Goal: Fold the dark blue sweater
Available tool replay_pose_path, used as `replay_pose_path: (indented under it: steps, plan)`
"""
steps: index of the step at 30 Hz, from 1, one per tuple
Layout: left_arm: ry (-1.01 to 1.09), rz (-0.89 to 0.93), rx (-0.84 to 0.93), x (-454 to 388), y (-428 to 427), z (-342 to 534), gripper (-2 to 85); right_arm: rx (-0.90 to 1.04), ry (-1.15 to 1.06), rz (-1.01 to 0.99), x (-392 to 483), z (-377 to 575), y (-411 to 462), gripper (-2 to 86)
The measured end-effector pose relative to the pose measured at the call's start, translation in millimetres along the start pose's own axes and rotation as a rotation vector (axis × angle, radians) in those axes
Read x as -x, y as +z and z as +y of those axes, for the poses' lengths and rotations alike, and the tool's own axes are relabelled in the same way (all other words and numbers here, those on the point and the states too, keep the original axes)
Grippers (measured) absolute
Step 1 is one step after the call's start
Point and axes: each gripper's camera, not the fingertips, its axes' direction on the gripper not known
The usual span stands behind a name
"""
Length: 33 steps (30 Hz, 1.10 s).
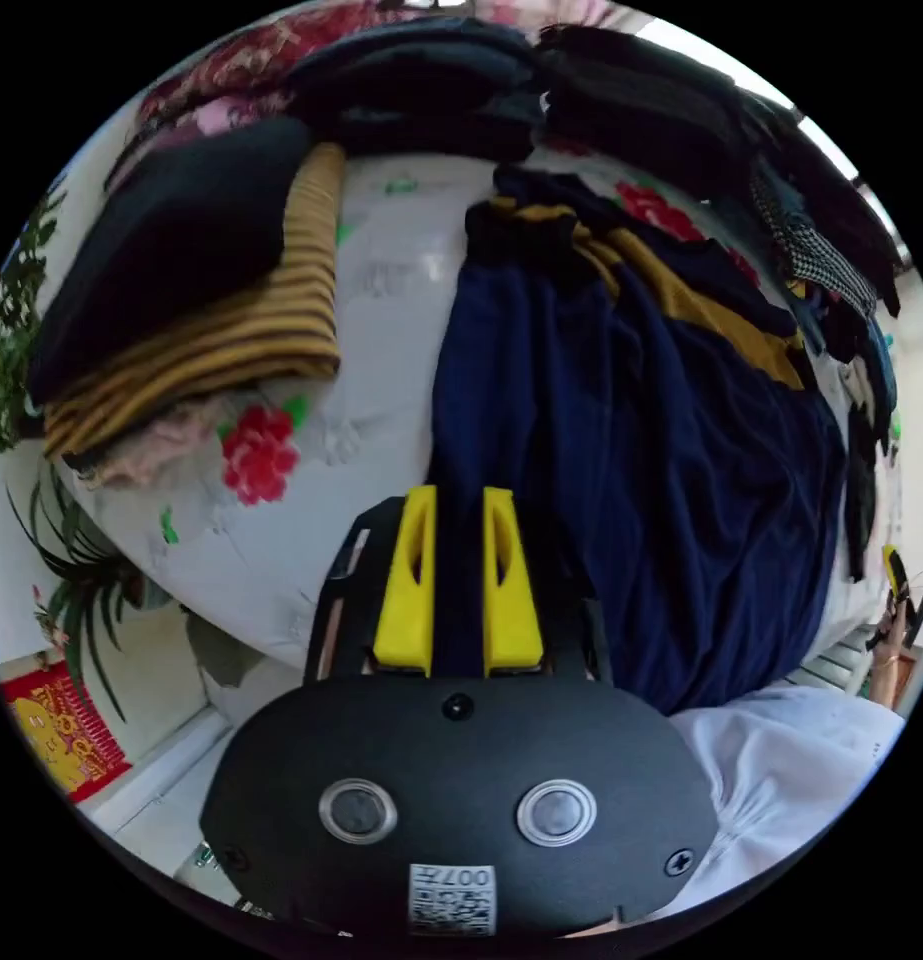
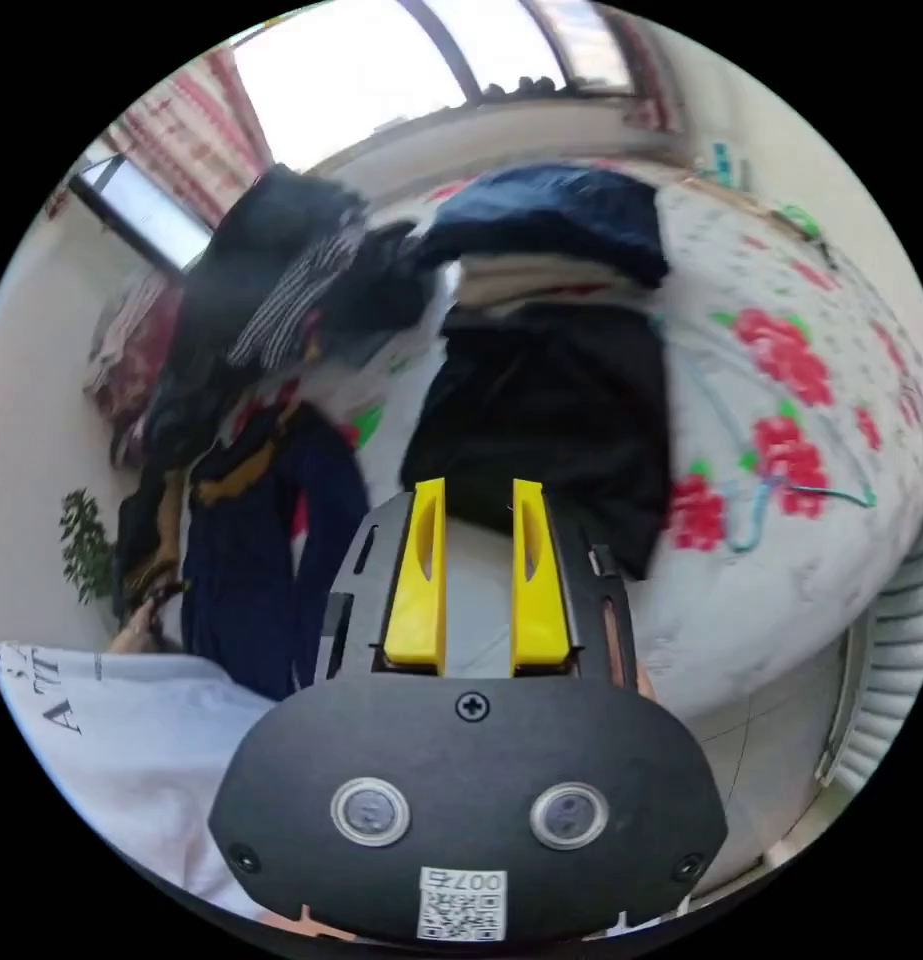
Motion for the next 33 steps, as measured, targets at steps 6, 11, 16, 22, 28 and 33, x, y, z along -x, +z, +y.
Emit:
replay_pose_path:
  steps: [6, 11, 16, 22, 28, 33]
  plan:
    - [0.099, -0.143, 0.022, 15.7, -14.7, -25.6, -0.9, 0.208, -0.192, 0.049, 118.5, 28.7, 117.3, 1.5]
    - [0.067, -0.269, -0.138, 67.9, -81.5, -29.8, -0.8, 0.280, -0.266, 0.282, 121.1, -4.0, 110.1, 0.3]
    - [-0.054, -0.297, -0.134, 126.7, -102.0, -23.4, 1.3, 0.024, -0.082, 0.205, 81.7, -41.6, 28.1, 1.5]
    - [-0.188, -0.151, -0.258, 141.5, -113.2, 10.0, 4.7, 0.151, -0.156, -0.063, 146.7, 10.1, 120.6, 5.2]
    - [0.015, -0.001, -0.388, 106.4, -126.5, -12.0, 5.4, 0.254, -0.194, 0.243, 207.7, 39.5, 191.1, 0.8]
    - [0.145, 0.088, -0.291, 81.6, -87.1, -72.8, 5.3, 0.152, -0.252, 0.326, 205.7, -14.0, 143.3, 0.1]
